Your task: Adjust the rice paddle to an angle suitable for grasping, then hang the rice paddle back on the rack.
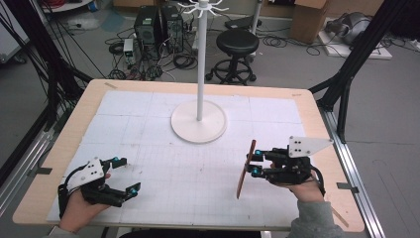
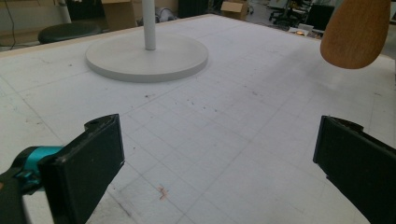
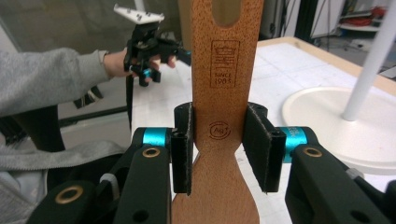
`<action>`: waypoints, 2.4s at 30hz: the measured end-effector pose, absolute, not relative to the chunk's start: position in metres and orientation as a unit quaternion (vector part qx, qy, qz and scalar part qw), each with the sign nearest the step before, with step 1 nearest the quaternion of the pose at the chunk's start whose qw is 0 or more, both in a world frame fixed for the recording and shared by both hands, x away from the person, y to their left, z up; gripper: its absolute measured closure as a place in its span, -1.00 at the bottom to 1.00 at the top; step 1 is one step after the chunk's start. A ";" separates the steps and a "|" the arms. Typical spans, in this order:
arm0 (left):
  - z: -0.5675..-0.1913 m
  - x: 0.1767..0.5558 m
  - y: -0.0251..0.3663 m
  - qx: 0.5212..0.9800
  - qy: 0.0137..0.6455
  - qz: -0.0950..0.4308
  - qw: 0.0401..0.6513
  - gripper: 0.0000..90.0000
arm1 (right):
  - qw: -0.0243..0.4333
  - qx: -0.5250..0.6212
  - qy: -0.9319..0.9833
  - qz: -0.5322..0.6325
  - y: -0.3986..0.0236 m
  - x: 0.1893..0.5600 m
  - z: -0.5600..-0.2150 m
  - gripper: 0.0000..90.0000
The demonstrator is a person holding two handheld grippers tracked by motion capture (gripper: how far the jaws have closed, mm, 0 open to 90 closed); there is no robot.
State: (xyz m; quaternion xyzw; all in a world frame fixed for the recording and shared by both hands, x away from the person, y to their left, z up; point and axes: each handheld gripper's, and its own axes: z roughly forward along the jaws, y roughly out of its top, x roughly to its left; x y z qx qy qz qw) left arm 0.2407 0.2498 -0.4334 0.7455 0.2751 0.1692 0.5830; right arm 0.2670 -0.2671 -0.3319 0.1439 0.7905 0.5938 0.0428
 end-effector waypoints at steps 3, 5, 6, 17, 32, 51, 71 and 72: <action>-0.434 0.239 0.251 0.746 0.276 0.169 0.582 -0.95 | 0.047 0.152 0.785 0.599 -0.273 0.268 -0.332 0.44; -0.434 0.238 0.252 0.745 0.278 0.171 0.581 -0.95 | 0.049 0.160 0.780 0.603 -0.278 0.269 -0.332 0.44; -0.434 0.237 0.253 0.745 0.279 0.170 0.581 -0.95 | 0.051 0.161 0.778 0.606 -0.280 0.270 -0.333 0.44; -0.433 0.233 0.256 0.744 0.280 0.177 0.580 -0.95 | 0.059 0.172 0.763 0.620 -0.290 0.275 -0.332 0.44; -0.430 0.229 0.258 0.737 0.276 0.177 0.591 -0.95 | 0.081 0.181 0.755 0.625 -0.294 0.277 -0.326 0.44; -0.435 0.233 0.253 0.736 0.274 0.156 0.600 -0.95 | 0.081 0.177 0.746 0.637 -0.299 0.298 -0.278 0.44; -0.438 0.236 0.253 0.739 0.268 0.149 0.600 -0.95 | 0.104 0.210 0.776 0.586 -0.272 0.353 -0.227 0.44; -0.438 0.236 0.252 0.739 0.269 0.147 0.600 -0.95 | 0.103 0.211 0.776 0.586 -0.271 0.355 -0.226 0.44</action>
